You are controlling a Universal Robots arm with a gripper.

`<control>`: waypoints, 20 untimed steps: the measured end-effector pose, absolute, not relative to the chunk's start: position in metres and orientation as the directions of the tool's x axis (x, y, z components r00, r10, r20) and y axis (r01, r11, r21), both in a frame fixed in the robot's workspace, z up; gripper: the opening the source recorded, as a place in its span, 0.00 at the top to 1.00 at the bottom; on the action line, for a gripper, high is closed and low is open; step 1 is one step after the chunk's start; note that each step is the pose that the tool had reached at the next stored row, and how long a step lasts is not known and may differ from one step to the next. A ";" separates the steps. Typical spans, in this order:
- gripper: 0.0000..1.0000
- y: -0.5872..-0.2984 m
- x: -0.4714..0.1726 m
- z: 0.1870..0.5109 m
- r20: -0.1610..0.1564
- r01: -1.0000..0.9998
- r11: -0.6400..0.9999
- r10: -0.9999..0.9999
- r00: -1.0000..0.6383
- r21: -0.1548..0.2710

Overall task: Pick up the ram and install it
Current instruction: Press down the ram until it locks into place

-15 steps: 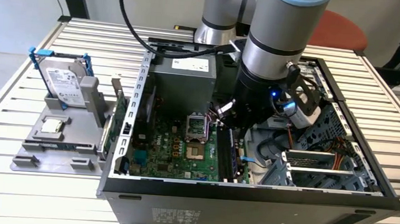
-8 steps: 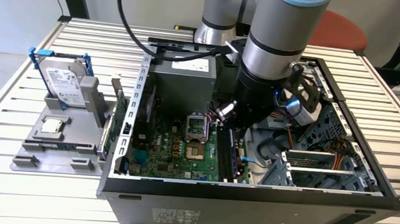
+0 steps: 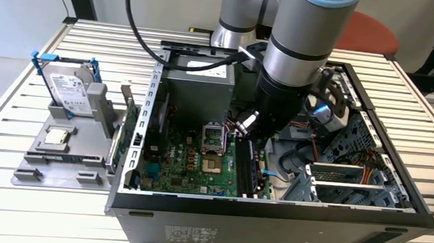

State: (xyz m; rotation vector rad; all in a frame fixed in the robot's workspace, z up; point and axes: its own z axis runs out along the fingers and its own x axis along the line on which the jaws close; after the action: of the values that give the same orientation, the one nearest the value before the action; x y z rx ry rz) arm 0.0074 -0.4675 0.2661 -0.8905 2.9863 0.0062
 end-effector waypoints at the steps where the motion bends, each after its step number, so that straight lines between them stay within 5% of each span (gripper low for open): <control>1: 1.00 -0.467 0.007 0.266 -0.025 -0.564 0.826 -0.563 -0.826 -0.004; 20: 1.00 -0.467 0.007 0.266 -0.028 -0.748 0.664 -0.748 -0.663 -0.006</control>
State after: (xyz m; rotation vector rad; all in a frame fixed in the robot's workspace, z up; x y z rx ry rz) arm 0.0074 -0.4675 0.2659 -1.2766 2.8397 0.0090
